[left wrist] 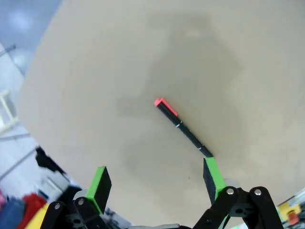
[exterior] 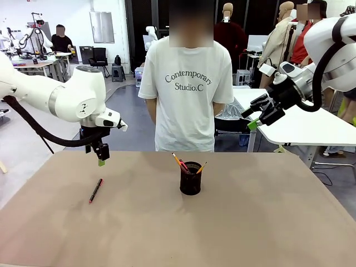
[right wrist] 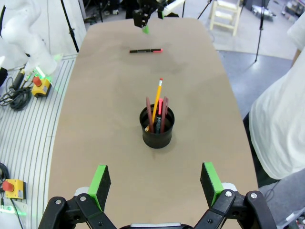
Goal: Place the pens into the pen holder.
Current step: Pick up a writing instrument from the table and place it into the Pen holder.
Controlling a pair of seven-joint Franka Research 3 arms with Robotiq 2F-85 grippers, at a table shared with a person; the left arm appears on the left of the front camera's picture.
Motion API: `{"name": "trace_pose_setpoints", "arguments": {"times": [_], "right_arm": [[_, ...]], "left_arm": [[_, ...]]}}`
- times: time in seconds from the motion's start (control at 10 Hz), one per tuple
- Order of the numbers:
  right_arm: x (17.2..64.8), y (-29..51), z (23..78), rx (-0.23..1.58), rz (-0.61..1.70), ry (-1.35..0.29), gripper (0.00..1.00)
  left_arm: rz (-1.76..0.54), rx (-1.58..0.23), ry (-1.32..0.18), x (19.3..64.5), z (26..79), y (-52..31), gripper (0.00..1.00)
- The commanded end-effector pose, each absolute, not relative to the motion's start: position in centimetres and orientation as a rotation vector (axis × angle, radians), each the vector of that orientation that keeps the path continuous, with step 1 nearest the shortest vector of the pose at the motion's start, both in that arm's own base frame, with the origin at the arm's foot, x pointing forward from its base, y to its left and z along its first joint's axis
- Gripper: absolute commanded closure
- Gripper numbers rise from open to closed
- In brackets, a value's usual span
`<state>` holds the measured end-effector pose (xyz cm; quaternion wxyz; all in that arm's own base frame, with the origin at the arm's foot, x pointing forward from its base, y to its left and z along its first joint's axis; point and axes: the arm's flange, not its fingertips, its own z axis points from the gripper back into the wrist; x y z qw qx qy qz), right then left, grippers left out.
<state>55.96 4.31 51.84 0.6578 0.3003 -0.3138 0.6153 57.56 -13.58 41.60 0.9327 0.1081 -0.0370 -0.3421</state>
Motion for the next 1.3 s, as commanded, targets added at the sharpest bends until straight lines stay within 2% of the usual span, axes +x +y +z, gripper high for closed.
{"name": "trace_pose_setpoints", "arguments": {"times": [0.0, 0.3, 0.5, 0.8, 1.2], "right_arm": [[55.9, 4.4, 52.0, 0.678, 1.397, -0.712, 0.0], [55.9, 4.4, 52.0, 0.678, 1.397, -0.712, 0.0], [55.9, 4.4, 52.0, 0.678, 1.397, -0.712, 0.0], [55.9, 4.4, 52.0, 0.678, 1.397, -0.712, 0.0], [55.9, 4.4, 52.0, 0.678, 1.397, -0.712, 0.0]], "left_arm": [[-0.562, 0.295, -0.001, 58.2, 41.4, -14.4, 0.0], [-0.395, 0.391, 0.077, 58.2, 39.8, -15.0, 0.0], [-0.33, 0.325, 0.065, 58.2, 38.8, -14.2, 0.0], [-0.3, 0.15, -0.074, 58.3, 36.7, -11.8, 0.0], [-0.214, 0.092, -0.116, 58.0, 34.8, -11.0, 0.0]]}}
